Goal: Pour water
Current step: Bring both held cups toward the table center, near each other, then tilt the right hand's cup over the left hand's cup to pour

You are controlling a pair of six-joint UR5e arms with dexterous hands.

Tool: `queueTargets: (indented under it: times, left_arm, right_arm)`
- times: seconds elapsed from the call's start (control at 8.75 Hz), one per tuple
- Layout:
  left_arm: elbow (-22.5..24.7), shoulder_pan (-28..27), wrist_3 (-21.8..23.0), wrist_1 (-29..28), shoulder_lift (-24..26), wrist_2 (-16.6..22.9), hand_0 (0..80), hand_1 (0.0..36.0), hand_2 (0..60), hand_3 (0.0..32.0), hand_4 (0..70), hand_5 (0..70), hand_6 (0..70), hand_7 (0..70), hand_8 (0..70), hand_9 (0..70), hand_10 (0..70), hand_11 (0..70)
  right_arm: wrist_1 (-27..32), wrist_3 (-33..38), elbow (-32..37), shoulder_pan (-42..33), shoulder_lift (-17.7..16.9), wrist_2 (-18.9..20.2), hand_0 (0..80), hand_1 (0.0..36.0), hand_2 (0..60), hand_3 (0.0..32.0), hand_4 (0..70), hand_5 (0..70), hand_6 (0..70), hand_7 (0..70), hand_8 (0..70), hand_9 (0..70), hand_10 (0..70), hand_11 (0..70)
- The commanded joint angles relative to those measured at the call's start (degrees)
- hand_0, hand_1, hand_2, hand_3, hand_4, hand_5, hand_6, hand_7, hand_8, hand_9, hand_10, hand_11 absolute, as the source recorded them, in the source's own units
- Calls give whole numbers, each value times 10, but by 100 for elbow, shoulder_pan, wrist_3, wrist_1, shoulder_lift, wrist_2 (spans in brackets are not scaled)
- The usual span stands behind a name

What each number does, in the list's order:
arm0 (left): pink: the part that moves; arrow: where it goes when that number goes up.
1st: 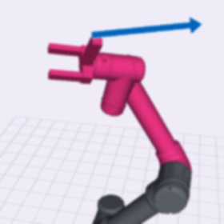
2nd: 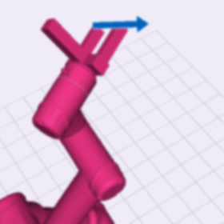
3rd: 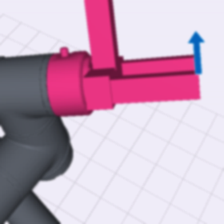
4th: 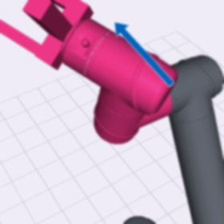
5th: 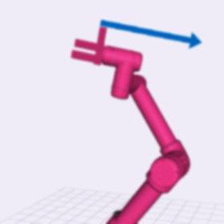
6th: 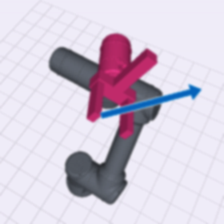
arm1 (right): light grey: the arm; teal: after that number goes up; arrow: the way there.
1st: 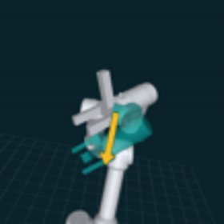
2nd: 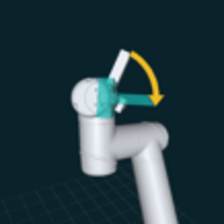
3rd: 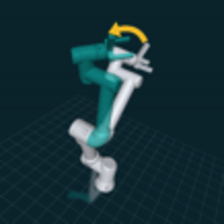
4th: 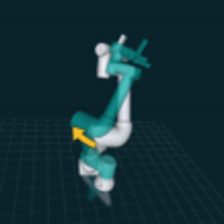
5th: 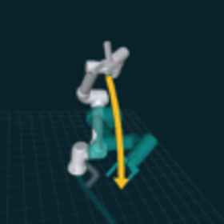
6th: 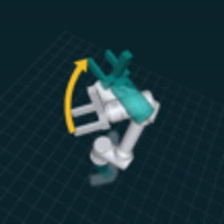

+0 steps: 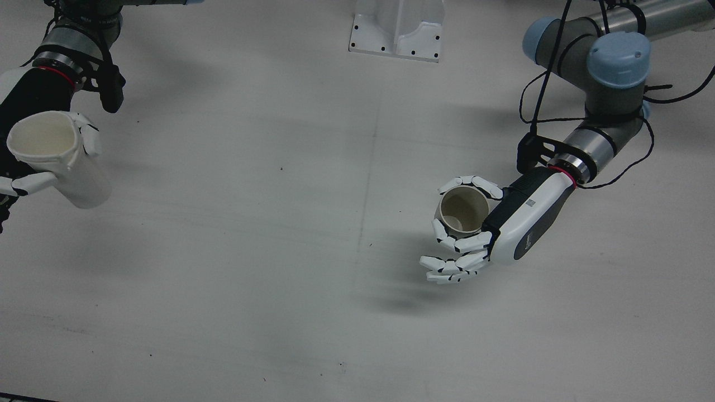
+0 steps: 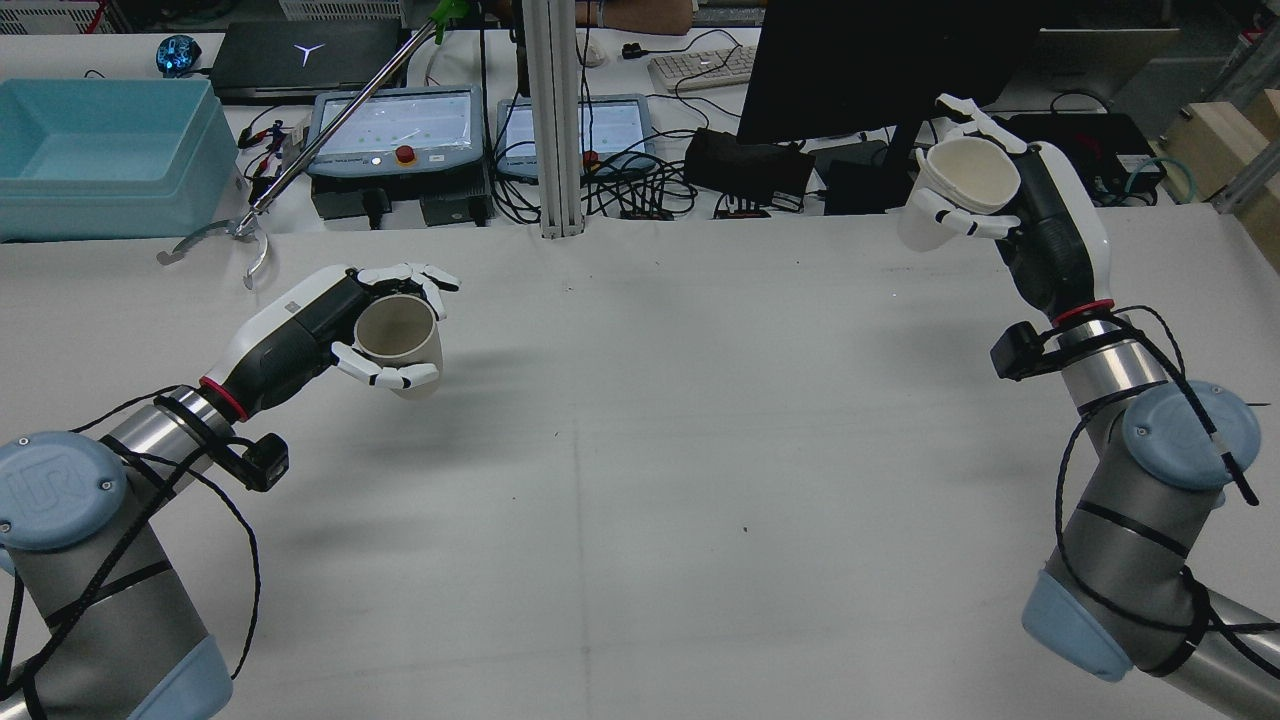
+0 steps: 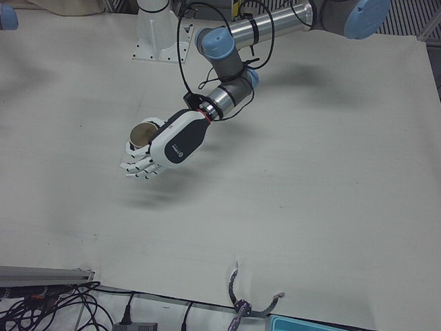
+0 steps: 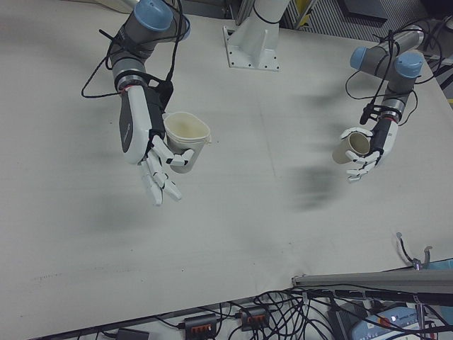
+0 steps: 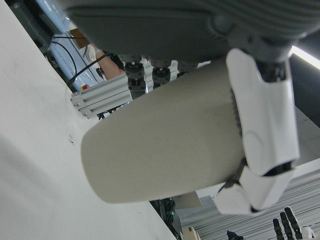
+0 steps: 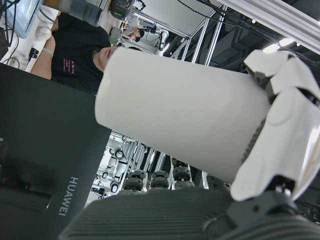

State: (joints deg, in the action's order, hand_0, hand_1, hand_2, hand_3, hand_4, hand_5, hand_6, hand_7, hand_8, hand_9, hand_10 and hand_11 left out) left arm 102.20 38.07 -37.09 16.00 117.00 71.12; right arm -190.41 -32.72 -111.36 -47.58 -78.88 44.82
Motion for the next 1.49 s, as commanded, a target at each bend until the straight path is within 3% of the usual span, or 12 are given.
queueTargets:
  times: [0.0, 0.34, 0.57, 0.91, 1.14, 1.26, 1.37]
  left_arm:
    - [-191, -299, -114, 140, 499, -28, 550, 360, 600, 0, 407, 700, 180, 294, 132, 208, 107, 181]
    - [-174, -326, -132, 140, 648, -37, 550, 360, 600, 0, 403, 699, 179, 293, 133, 208, 107, 182]
    - [-191, -772, -227, 184, 884, -46, 555, 360, 600, 0, 402, 700, 179, 294, 132, 208, 106, 180]
    - [-200, -1108, -543, 184, 1201, -46, 554, 360, 600, 0, 403, 700, 180, 293, 132, 207, 106, 180]
    - [-200, -1100, -571, 175, 1202, -46, 558, 360, 600, 0, 403, 700, 181, 295, 132, 207, 106, 180]
    - [-209, -1091, -571, 175, 1193, -46, 555, 360, 600, 0, 399, 700, 180, 293, 132, 208, 106, 181]
    - [-209, -1082, -571, 175, 1193, -46, 555, 360, 600, 0, 398, 700, 179, 292, 131, 206, 105, 180]
  right_arm:
    - [-171, -383, -368, 3, 222, -61, 485, 236, 527, 0, 287, 700, 115, 180, 36, 75, 43, 75]
    - [-154, -1321, -334, 432, 916, -166, 484, 243, 558, 0, 284, 700, 118, 187, 40, 80, 46, 80]
    - [-128, -1920, -360, 862, 1102, -429, 482, 246, 580, 0, 286, 700, 123, 192, 39, 78, 46, 79]
    - [-119, -3429, -666, 1170, 1444, -334, 475, 263, 600, 0, 263, 700, 118, 181, 35, 72, 49, 85]
    - [-110, -5034, -1454, 1722, 1516, -299, 472, 276, 600, 0, 256, 700, 117, 177, 30, 64, 49, 85]
    - [-119, -5626, -1685, 1847, 1481, -72, 469, 283, 600, 0, 249, 700, 117, 175, 28, 61, 51, 89]
    - [-127, -5762, -1757, 1848, 1420, 113, 467, 281, 600, 0, 238, 700, 116, 168, 29, 61, 54, 93]
